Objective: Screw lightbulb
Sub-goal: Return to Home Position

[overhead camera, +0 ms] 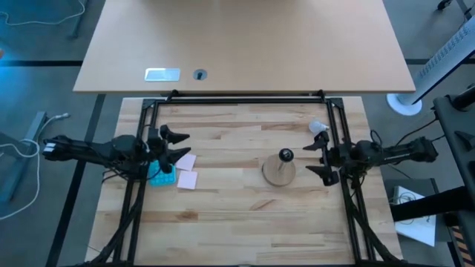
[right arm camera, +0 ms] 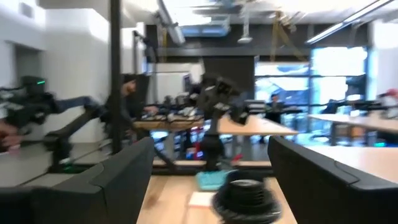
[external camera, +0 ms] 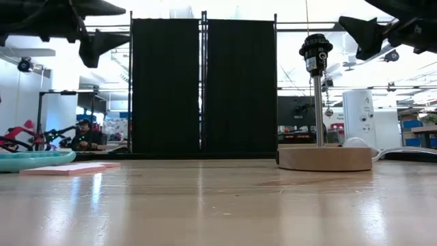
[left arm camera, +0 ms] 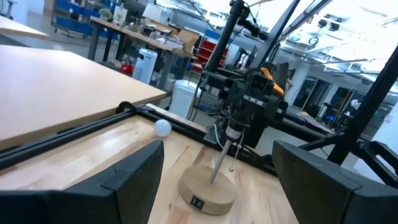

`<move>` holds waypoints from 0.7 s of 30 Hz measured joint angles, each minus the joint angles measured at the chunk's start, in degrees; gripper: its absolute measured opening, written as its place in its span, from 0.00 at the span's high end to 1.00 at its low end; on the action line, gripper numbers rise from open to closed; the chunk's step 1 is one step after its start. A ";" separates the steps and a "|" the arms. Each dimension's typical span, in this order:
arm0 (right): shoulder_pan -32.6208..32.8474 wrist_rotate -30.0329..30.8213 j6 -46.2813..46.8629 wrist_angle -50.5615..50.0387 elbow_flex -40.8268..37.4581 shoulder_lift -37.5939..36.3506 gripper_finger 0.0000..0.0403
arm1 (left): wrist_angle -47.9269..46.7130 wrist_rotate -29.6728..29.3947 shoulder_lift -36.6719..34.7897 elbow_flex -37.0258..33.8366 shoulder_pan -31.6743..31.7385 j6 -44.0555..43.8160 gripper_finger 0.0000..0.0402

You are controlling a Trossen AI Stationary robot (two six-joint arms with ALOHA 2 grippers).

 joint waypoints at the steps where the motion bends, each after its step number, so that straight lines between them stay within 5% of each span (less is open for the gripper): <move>1: -0.12 0.72 -0.40 0.02 0.00 -0.62 0.23 | 0.09 0.01 -0.35 -0.58 -0.02 0.00 0.28; 8: -0.67 1.17 4.30 -5.40 0.02 -5.51 0.23 | 0.38 3.20 -1.90 -2.49 0.00 -0.87 0.28; 17: -0.69 -0.95 32.78 -24.15 0.04 -6.50 0.23 | 0.35 3.38 1.01 -2.43 0.00 -1.54 0.28; 21: -0.69 -0.95 32.06 -23.77 0.00 -6.32 0.23 | 1.74 3.38 3.09 -2.40 0.00 -4.58 0.28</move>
